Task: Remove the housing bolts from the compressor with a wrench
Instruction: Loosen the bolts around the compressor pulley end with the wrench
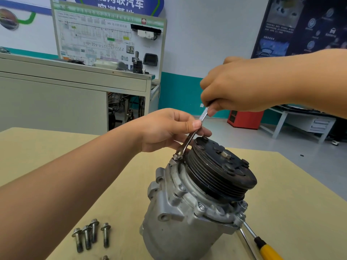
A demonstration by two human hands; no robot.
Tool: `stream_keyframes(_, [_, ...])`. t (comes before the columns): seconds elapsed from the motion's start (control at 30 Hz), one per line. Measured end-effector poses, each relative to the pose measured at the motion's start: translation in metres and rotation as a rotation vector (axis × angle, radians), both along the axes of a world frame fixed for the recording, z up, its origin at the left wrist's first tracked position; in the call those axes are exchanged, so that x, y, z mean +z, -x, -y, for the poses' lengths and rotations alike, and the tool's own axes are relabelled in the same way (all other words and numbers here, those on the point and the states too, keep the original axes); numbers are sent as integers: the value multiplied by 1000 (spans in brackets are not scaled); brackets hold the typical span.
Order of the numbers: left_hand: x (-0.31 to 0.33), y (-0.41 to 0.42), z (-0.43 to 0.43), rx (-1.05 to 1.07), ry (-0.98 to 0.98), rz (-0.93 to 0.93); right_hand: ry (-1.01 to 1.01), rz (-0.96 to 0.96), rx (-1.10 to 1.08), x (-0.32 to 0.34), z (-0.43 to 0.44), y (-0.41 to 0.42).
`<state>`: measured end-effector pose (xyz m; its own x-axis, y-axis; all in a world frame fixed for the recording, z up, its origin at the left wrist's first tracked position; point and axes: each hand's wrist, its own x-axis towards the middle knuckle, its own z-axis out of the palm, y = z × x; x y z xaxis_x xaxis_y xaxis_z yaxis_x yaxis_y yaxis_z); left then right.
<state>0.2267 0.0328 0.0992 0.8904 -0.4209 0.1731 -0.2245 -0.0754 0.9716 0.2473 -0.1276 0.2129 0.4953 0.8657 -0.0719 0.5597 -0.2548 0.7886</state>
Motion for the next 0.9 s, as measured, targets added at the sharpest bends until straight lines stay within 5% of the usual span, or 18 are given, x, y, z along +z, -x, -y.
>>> stream_keyframes(0.27, [0, -2, -8, -58, 73, -27, -121, -158, 53, 5, -18, -2])
stream_keyframes(0.43, [-2, -1, -10, -114, 67, -39, -50, -24, 136, -7, -28, 6])
stream_keyframes(0.9, [6, 2, -4, -86, -15, 17, -49, -141, -21, 9, -7, 16])
